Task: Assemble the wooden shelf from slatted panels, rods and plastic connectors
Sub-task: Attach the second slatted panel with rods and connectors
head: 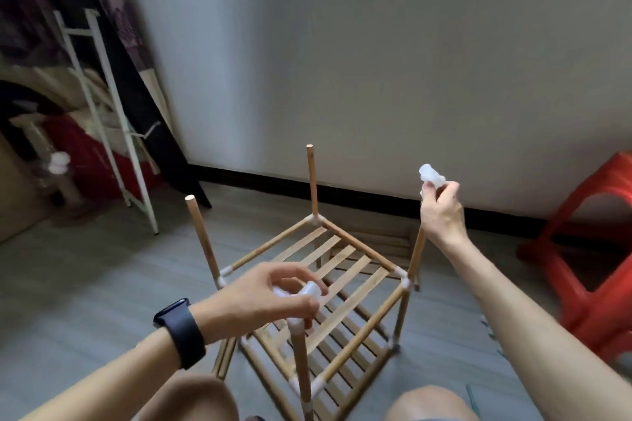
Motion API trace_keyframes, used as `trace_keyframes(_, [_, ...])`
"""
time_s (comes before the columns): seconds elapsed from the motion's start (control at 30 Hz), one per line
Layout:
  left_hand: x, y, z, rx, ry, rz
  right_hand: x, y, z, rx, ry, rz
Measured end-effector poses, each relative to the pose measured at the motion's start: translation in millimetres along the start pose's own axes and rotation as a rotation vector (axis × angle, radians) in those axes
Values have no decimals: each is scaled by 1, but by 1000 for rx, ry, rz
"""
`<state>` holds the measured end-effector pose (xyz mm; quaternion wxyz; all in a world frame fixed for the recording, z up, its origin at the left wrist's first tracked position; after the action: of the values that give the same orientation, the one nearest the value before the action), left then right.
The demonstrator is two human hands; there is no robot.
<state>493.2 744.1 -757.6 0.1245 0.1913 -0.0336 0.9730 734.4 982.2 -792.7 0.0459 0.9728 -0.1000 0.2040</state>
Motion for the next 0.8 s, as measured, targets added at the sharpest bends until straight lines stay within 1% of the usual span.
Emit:
trace_keyframes(0.13, [39,35,-6,25,-130,77,-2,42,16,51,-89,8])
trace_keyframes(0.2, [58,49,-10,22,-202,139,-2,60,19,53,-123,27])
trace_keyframes(0.27, [75,60,-15,17,-223,218,-5,74,23,87,-157,60])
trace_keyframes(0.37, [91,70,-26,30,-162,379,-10,88,32,141,-262,138])
trace_keyframes(0.47, [97,67,-40,34,-129,542,-16,98,33,178,-350,147])
trace_keyframes(0.53, [93,53,-49,36,-39,629,-16,101,33,193,-344,154])
trace_keyframes(0.6, [92,40,-59,43,60,710,-22,106,33,201,-343,139])
trace_keyframes(0.7, [91,19,-68,22,144,820,-28,111,31,221,-330,118])
trace_keyframes(0.8, [86,5,-65,10,86,893,-28,113,27,182,-415,73])
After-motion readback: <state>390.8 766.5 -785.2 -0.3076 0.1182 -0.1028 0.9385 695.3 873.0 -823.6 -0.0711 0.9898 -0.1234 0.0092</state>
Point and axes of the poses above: each hand's wrist, its own y-axis away from the middle knuckle, its own x-axis out of the back of the hand, z = x × y, the point moved 1 cm from there along -y, towards the middle knuckle, and after that the axes turned 15 degrees about -x, right-handed, at the moved point
